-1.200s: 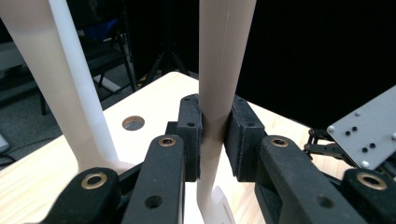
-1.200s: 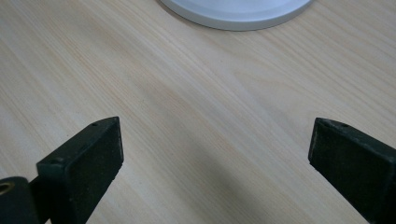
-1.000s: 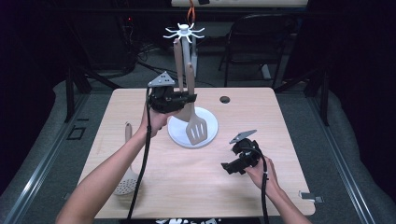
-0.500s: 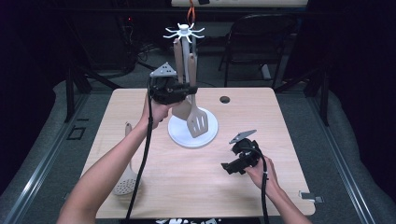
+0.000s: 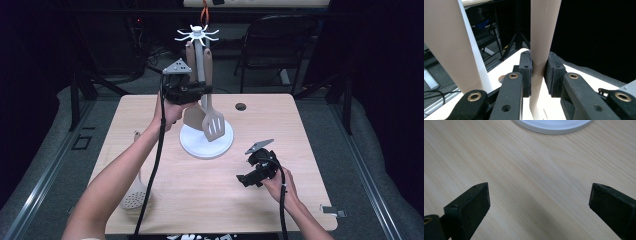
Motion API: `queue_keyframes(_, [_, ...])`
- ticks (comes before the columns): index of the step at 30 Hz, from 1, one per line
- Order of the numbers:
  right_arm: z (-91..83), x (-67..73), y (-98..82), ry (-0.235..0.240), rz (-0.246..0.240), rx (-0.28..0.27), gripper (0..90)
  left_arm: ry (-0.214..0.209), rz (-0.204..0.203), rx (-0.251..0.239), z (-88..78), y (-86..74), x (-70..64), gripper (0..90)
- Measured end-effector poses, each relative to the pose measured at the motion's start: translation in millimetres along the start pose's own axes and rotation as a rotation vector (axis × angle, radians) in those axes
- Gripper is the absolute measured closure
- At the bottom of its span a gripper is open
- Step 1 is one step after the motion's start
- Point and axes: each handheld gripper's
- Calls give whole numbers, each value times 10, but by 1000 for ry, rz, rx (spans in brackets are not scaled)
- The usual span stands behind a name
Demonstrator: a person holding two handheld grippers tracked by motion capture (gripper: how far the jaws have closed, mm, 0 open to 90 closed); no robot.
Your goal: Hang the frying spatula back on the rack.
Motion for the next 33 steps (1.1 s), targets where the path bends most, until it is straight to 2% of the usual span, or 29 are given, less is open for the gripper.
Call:
queue_keyframes(7, [-1,2,1,4,0,-3,30,-11,-24,-8,-5,66,21,773])
queue_keyframes(12, [0,2,3,6,-3,5,30,-5,-44,-4,9,69,69,772])
queue_keyframes(17, [16,9,2,14,-2,-6,30,-15,-92,-2,25,81,150,773])
queue_keyframes(22, [15,11,5,17,-7,6,30,0,-107,-3,55,85,188,772])
queue_keyframes(24, [18,11,3,17,-5,4,30,12,-107,-8,60,85,184,772])
queue_keyframes(33, [24,29,10,34,-16,10,30,151,-46,-45,63,44,83,766])
Point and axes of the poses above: each handheld gripper's, and its own axes: z roughly forward along the jaws, y roughly out of its top, x roughly to its left, and after that the axes turned 15 degrees about -z, right-handed
